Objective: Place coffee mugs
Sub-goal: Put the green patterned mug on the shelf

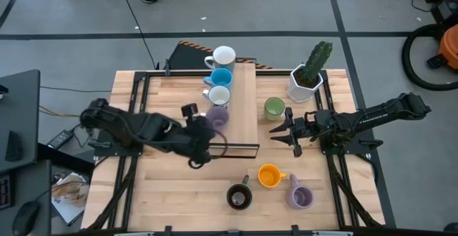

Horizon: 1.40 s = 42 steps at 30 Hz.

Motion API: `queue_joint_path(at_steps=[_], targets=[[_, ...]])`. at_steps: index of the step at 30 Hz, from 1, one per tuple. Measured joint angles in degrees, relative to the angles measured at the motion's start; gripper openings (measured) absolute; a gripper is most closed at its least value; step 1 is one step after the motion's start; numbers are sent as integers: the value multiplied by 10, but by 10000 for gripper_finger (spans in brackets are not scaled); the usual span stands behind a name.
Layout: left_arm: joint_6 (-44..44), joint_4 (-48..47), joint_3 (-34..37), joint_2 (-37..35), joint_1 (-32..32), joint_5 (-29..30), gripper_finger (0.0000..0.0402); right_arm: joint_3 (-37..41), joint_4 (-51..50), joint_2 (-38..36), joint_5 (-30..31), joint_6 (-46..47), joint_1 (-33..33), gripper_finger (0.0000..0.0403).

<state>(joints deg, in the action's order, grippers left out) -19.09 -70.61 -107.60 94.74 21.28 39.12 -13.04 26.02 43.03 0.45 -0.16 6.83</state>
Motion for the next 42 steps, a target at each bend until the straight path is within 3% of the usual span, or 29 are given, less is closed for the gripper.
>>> queue_joint_path(at_steps=[10,16,20,22,30,37,42], targets=[[95,425,389,-206,41,3,143,0,-18,36,56,-20,-1,117],[229,654,564,-311,64,3,142,0,-42,41,139,-29,-1,117],[292,802,670,-369,66,-4,142,-56,-155,49,239,5,-1,117],[312,872,713,-389,62,-2,142,-93,-226,66,272,29,-2,117],[375,1099,812,-402,57,-4,142,-217,-423,147,300,116,-36,117],[476,1279,910,-401,45,-38,142,-261,-501,198,229,136,-73,124],[495,1382,977,-401,22,-38,142,-282,-555,215,221,138,-83,160]])
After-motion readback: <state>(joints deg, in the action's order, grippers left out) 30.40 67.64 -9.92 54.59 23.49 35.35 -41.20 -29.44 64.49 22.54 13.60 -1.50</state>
